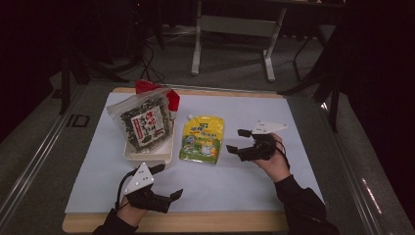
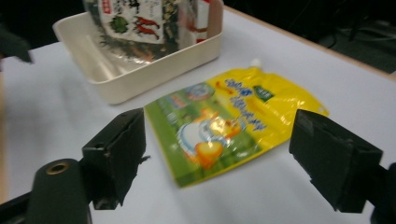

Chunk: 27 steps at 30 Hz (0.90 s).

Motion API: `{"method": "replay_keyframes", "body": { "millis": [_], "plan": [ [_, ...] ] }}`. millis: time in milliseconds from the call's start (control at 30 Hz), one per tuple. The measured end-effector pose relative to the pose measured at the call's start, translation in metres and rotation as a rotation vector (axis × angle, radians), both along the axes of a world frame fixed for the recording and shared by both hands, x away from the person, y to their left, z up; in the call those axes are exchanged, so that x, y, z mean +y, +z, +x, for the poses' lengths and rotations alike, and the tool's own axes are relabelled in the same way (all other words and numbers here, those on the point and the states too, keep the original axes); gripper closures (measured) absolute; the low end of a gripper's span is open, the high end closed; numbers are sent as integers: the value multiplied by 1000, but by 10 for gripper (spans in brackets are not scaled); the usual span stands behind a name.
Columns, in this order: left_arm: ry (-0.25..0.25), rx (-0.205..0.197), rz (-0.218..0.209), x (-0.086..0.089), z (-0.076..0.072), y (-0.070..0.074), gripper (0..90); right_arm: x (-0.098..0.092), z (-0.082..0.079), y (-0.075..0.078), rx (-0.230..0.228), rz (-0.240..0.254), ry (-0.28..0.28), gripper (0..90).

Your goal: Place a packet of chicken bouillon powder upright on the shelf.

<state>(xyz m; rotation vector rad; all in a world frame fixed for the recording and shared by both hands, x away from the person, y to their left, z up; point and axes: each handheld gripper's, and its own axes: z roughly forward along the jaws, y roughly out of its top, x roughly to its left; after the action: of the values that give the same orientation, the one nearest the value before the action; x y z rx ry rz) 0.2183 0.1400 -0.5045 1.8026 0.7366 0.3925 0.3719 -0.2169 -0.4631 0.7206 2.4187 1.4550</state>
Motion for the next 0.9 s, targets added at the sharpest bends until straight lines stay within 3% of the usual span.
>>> {"method": "replay_keyframes", "body": {
  "millis": [67, 167, 233, 633, 900],
  "plan": [
    [-1, -7, -4, 0, -1, -1, 22, 5, 6, -1, -4, -11, -13, 240],
    [-6, -10, 18, -2, -3, -4, 22, 12, 14, -1, -6, -17, -24, 367],
    [-14, -8, 26, -3, -4, -7, 22, 17, 20, -1, 7, -12, -30, 513],
    [-20, 7, 13, -4, -3, -12, 22, 54, 54, -17, 40, -76, -105, 712],
    [-30, 19, 9, -4, -2, -15, 22, 76, 72, -31, 64, -106, -107, 802]
  ]
}}
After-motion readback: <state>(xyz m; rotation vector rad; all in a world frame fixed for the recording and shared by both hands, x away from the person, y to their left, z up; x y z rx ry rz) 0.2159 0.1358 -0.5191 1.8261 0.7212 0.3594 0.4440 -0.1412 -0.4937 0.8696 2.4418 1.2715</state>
